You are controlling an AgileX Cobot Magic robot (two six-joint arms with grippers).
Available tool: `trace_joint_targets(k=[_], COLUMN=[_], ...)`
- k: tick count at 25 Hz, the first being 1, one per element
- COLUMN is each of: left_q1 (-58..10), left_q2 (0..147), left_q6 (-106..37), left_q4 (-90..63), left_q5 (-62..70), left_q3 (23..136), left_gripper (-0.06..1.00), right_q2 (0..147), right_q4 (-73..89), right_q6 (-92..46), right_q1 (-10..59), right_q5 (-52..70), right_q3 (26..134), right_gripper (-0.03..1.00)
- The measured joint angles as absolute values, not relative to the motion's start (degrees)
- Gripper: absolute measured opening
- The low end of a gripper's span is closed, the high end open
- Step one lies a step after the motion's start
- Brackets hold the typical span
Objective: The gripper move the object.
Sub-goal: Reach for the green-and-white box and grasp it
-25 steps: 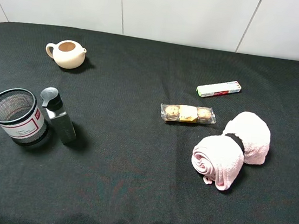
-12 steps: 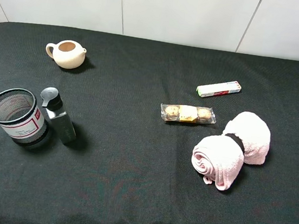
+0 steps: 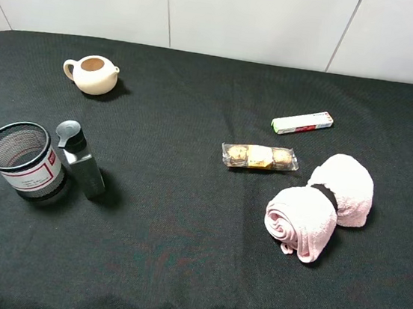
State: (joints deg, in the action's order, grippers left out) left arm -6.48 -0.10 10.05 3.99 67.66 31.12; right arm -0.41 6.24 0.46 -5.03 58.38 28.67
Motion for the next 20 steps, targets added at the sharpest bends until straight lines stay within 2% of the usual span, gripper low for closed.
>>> trace_joint_targets(k=[13,20], left_q1=[-6.5,-6.5], left_q2=[-0.1,-0.1], left_q6=[10.0,10.0], left_q4=[4.0,4.0], left_q5=[67.7,67.7], left_q3=[31.1,31.1], left_gripper=[0.83,0.83], right_q2=[-0.2,11.2], right_q4=[5.4,5.6], right_q6=[0.7,-1.9], right_q1=[-5.0,-5.0], right_q5=[58.3,55.8], right_q3=[28.7,32.0], right_gripper=[0.69,0.69])
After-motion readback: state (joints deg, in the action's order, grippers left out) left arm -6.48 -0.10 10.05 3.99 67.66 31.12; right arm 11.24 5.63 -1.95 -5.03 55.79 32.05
